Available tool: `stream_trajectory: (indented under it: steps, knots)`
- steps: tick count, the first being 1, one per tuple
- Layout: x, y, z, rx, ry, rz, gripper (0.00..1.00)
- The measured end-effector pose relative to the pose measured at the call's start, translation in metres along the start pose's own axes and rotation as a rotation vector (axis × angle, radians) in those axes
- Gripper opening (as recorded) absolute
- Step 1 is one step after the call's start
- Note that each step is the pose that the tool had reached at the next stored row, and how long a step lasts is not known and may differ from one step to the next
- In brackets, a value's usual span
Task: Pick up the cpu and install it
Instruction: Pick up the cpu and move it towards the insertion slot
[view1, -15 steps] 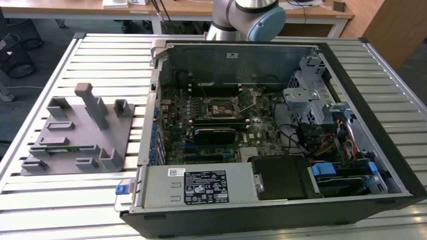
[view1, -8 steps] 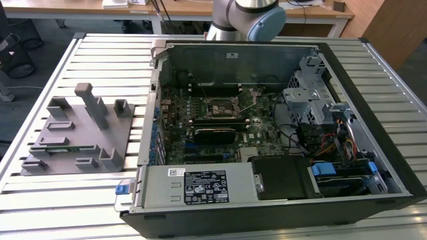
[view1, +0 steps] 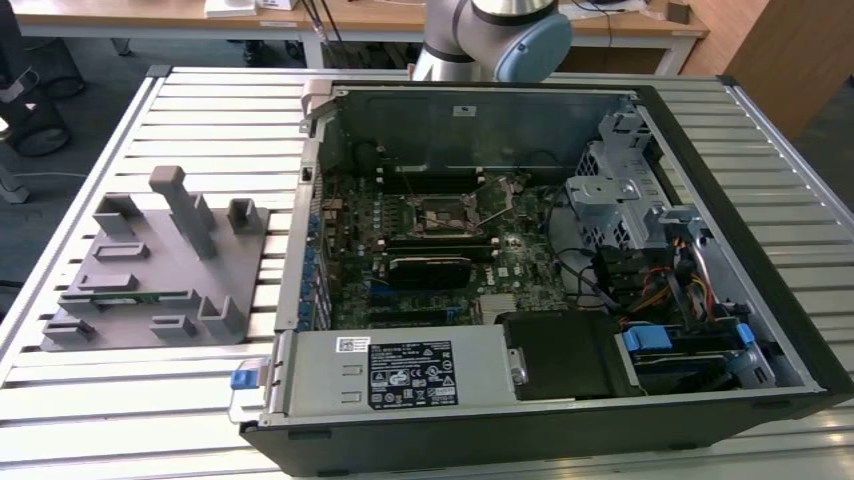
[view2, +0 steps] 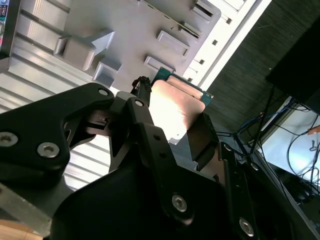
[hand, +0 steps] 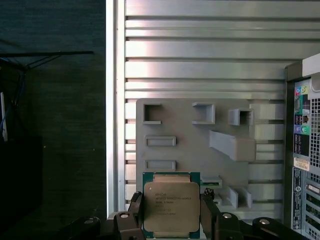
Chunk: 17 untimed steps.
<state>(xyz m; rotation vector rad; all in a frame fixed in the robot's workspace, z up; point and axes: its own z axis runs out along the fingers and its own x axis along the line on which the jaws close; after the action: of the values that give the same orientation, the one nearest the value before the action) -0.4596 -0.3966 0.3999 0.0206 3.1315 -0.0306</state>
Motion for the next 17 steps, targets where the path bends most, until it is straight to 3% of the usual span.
stream_trajectory:
  steps: [17]
  knots:
    - [-0.0057, 0.0001, 0.0001, 0.0000, 0.0000, 0.000, 0.54]
